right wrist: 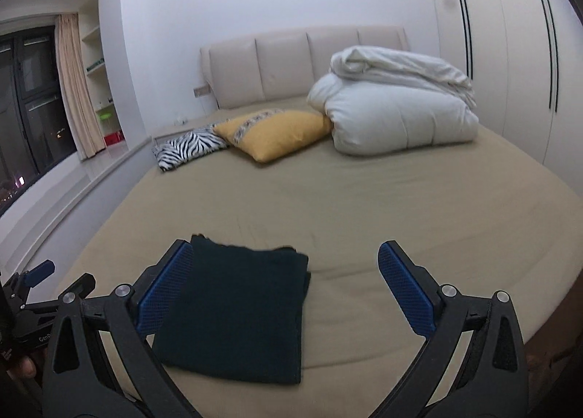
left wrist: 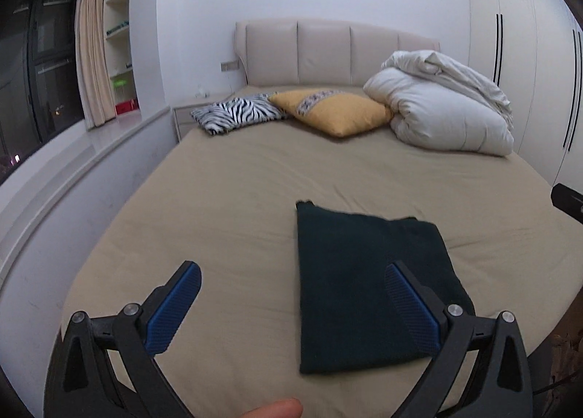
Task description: Fold small clothes
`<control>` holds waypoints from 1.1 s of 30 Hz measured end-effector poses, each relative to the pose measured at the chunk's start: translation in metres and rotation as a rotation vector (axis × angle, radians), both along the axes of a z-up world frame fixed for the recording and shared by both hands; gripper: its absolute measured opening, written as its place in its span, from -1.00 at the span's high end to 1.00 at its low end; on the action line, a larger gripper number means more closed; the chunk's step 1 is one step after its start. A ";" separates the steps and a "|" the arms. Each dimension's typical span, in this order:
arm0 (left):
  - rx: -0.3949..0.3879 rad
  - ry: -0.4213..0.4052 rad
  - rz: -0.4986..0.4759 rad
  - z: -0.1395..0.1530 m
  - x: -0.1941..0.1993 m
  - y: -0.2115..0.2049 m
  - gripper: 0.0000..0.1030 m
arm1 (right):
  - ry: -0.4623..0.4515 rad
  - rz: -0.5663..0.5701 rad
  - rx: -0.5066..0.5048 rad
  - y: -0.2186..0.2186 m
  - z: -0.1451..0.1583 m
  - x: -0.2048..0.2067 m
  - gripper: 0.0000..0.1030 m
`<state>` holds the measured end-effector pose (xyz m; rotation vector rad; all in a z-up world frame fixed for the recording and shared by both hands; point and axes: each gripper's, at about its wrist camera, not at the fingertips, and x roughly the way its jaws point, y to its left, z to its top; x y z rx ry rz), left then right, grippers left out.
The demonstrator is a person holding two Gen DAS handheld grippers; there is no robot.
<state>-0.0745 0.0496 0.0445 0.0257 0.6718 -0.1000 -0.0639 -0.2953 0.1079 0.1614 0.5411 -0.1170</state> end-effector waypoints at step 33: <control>0.004 0.201 0.022 -0.084 0.011 0.010 -1.00 | 0.338 0.015 -0.017 0.012 -0.164 0.045 -1.00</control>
